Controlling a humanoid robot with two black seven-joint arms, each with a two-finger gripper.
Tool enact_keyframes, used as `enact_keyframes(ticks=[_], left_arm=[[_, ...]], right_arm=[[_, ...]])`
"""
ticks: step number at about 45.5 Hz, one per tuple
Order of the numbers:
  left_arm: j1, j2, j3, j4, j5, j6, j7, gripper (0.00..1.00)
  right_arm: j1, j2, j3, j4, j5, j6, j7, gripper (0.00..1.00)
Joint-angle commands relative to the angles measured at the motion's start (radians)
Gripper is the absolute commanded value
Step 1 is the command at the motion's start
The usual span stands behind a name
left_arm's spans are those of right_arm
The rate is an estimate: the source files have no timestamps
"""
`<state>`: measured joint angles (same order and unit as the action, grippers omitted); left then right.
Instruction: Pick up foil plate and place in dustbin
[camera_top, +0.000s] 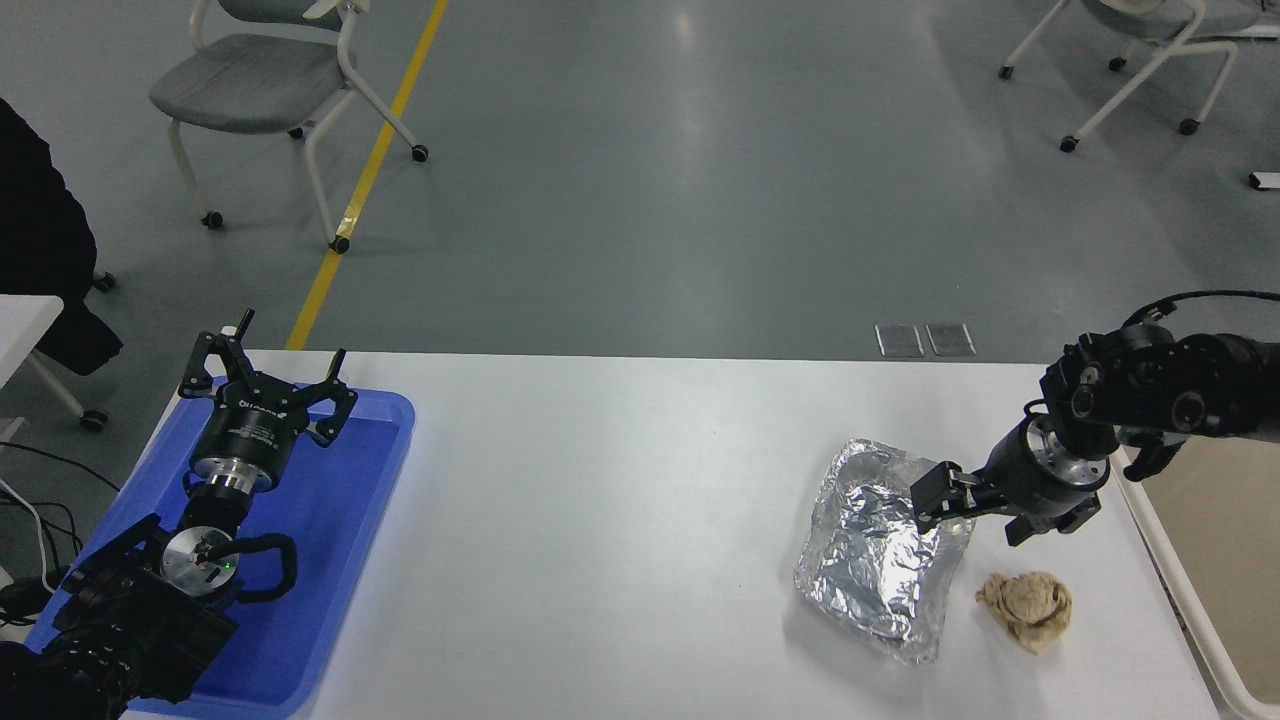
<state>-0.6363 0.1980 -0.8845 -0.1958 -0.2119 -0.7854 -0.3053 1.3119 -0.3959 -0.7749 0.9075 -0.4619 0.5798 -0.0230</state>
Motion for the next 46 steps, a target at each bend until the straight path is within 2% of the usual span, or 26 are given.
enact_keyframes(ticks=[1, 5, 8, 11, 17, 22, 23, 24, 25, 46], left_arm=[[0.0, 0.0, -0.001, -0.002, 0.0, 0.0, 0.0, 1.0], [0.0, 0.0, -0.001, -0.002, 0.0, 0.0, 0.0, 1.0], [0.0, 0.0, 0.001, 0.001, 0.0, 0.0, 0.0, 1.0], [0.0, 0.0, 0.001, 0.001, 0.0, 0.0, 0.0, 1.0], [0.0, 0.0, -0.001, 0.001, 0.0, 0.0, 0.0, 1.0], [0.0, 0.0, 0.001, -0.002, 0.0, 0.0, 0.0, 1.0], [0.0, 0.0, 0.001, 0.001, 0.0, 0.0, 0.0, 1.0], [0.0, 0.0, 0.001, -0.002, 0.0, 0.0, 0.0, 1.0], [0.0, 0.0, -0.001, -0.002, 0.0, 0.0, 0.0, 1.0], [-0.002, -0.002, 0.001, -0.002, 0.0, 0.0, 0.0, 1.0]], right_arm=[[-0.109, 0.057, 0.066, -0.082, -0.014, -0.026, 0.0, 1.0], [-0.123, 0.066, 0.069, -0.098, -0.015, -0.032, 0.0, 1.0], [-0.129, 0.069, 0.071, -0.11, -0.018, -0.043, 0.0, 0.96], [-0.135, 0.071, 0.071, -0.116, -0.018, -0.052, 0.0, 0.85], [-0.149, 0.085, 0.071, -0.122, -0.021, -0.058, 0.002, 0.48], [-0.161, 0.085, 0.071, -0.144, -0.034, -0.069, 0.003, 0.3], [-0.163, 0.085, 0.071, -0.144, -0.038, -0.069, 0.005, 0.21], [-0.163, 0.085, 0.071, -0.144, -0.043, -0.072, 0.005, 0.07], [-0.164, 0.085, 0.072, -0.145, -0.046, -0.077, 0.005, 0.0], [-0.091, 0.063, 0.048, -0.125, -0.044, -0.072, 0.003, 0.0]])
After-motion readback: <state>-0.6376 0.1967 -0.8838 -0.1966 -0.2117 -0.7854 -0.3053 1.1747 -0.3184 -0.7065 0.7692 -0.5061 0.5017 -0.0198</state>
